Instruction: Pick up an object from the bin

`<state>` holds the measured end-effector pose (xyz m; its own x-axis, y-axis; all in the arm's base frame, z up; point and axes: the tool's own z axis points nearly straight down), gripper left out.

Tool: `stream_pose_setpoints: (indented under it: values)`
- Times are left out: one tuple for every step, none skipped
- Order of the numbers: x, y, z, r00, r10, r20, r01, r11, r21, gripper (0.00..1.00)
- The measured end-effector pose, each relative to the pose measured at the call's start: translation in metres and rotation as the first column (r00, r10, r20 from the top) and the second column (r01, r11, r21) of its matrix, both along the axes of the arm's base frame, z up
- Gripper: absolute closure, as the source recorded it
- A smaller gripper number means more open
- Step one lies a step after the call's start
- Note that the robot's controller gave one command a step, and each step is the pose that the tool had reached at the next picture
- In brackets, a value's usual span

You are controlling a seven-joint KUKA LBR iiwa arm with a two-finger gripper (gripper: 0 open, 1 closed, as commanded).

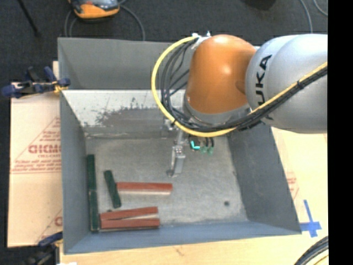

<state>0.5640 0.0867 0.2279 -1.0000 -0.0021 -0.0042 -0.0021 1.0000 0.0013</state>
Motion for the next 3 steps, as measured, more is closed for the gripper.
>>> stream_pose_setpoints:
  values:
    - [0.003,-0.003,-0.037,0.999,0.043,0.009,-0.043,0.999,-0.001,0.00]
    - [-0.038,0.017,-0.097,0.976,0.219,0.002,-0.219,0.976,-0.003,0.00]
    - [-0.005,-0.035,-0.157,0.984,0.177,0.002,-0.177,0.984,-0.002,1.00]
